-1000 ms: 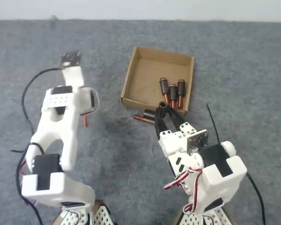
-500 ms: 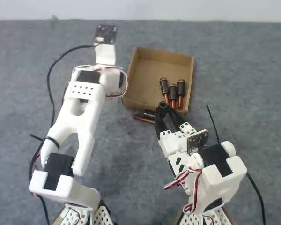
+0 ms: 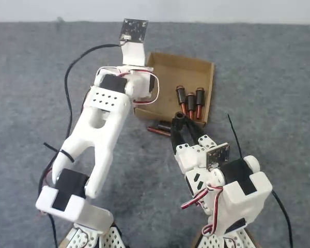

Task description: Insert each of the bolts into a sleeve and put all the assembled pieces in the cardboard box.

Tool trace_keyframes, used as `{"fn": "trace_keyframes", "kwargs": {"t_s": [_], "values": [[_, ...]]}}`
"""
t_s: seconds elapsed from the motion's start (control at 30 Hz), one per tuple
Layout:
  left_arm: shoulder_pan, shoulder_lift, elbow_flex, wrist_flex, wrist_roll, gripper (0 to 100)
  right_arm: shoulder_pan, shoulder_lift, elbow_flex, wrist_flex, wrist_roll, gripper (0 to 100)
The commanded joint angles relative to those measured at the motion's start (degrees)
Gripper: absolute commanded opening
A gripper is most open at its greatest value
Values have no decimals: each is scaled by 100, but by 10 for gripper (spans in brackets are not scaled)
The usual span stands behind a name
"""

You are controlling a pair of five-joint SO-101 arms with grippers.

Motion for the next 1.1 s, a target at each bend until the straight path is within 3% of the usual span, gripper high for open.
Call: {"fn": "trace_keyframes", "kwargs": {"t_s": [0.0,0.3,0.67,1.07], "values": [[211,-466,-365,-176,53,12,-13,-251,185,-4,-62,10],[571,-1222,-92,-290,62,12,-13,-251,185,4,-62,10],[923,-2242,1763,-2127,70,12,-13,-251,185,4,-62,9],[1547,-3358,2949,-2330,62,12,-13,-251,185,13,-62,9]]}}
